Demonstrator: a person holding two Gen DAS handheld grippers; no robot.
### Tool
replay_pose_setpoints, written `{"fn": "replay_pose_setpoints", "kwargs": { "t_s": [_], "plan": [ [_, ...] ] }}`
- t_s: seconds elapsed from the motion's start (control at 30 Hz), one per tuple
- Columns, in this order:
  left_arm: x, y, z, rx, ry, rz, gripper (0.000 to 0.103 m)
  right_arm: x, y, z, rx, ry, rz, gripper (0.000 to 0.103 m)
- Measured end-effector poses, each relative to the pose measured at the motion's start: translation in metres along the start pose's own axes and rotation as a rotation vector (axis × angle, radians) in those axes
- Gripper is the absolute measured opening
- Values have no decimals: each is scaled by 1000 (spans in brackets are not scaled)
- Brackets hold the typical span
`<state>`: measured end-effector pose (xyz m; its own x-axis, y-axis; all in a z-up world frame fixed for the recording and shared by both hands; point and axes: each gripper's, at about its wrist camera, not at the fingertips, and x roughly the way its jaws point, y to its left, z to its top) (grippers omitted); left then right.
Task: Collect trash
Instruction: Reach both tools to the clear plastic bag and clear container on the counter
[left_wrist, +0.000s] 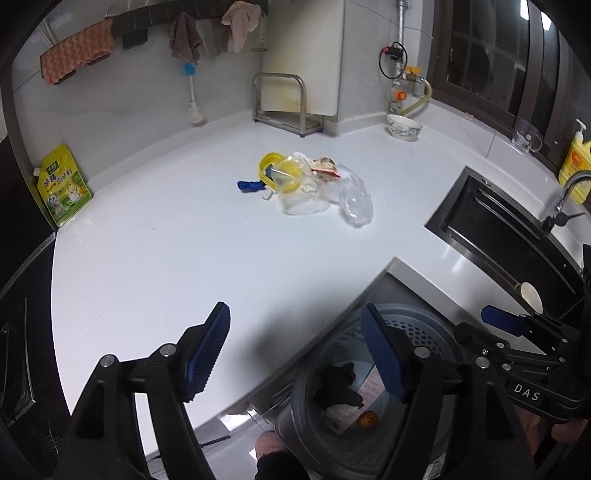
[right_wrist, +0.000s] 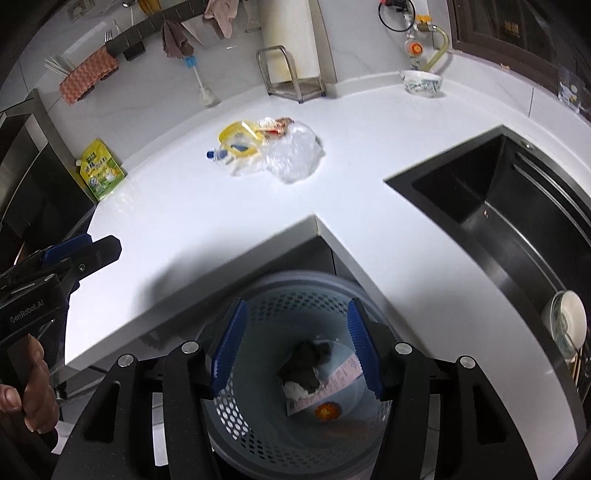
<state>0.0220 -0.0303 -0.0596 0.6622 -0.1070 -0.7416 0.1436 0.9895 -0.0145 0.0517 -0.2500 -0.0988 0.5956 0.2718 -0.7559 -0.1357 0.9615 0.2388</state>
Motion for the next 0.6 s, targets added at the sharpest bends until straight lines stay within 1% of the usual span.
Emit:
{"fn": "replay_pose_setpoints", "kwargs": {
  "t_s": [0.17, 0.3, 0.37, 0.47, 0.6],
  "plan": [
    [6, 17, 20, -29, -23, 14, 76, 6, 8, 21, -16, -25, -6, 59],
    [14, 30, 43, -53, -62, 33, 84, 14, 11, 44, -34, -49, -17, 62],
    [20, 35, 54, -63, -81, 43, 85, 19, 10, 58, -32, -65, -18, 63],
    [33, 39, 68, -67, -103, 54, 88, 29, 8, 77, -21, -83, -20, 65],
    [57, 42, 81, -65, -116, 46, 91, 50, 2, 101, -15, -92, -26, 67]
  ]
}}
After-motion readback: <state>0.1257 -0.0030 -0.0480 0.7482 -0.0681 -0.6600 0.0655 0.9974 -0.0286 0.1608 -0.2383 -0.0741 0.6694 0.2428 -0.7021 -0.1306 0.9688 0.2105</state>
